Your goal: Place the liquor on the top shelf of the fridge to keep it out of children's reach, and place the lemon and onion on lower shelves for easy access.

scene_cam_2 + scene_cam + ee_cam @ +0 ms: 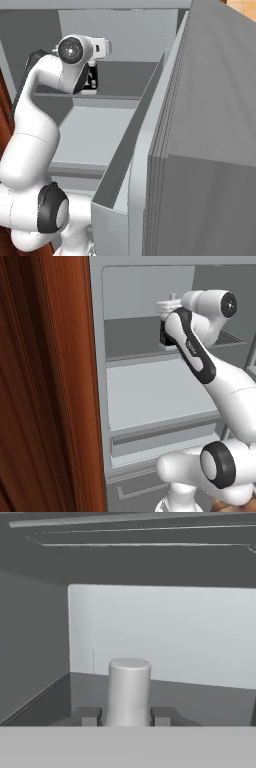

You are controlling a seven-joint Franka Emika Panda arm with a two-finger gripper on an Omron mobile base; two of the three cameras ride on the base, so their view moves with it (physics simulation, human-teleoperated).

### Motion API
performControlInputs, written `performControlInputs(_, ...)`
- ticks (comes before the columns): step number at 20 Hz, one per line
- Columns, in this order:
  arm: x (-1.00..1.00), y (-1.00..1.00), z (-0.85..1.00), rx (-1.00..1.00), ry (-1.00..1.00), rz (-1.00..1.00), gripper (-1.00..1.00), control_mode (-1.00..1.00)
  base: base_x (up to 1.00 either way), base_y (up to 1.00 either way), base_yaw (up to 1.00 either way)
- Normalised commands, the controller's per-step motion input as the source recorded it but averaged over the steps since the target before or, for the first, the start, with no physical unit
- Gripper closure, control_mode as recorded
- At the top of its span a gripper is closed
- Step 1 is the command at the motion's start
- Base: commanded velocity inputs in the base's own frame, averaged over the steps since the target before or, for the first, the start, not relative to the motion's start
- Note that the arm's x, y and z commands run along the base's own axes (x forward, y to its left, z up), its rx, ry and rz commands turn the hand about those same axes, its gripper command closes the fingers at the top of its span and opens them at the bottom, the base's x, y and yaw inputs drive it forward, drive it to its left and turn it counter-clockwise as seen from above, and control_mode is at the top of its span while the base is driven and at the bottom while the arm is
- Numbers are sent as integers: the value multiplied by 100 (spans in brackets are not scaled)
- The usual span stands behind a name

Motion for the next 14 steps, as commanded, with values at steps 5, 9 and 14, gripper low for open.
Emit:
performControlInputs(5,24,0,7,0,-12,0,100,-100,0,0,0)
performControlInputs(9,24,1,4,0,-11,0,100,-100,0,0,0)
performControlInputs(14,45,5,0,0,-2,0,100,-100,0,0,0)
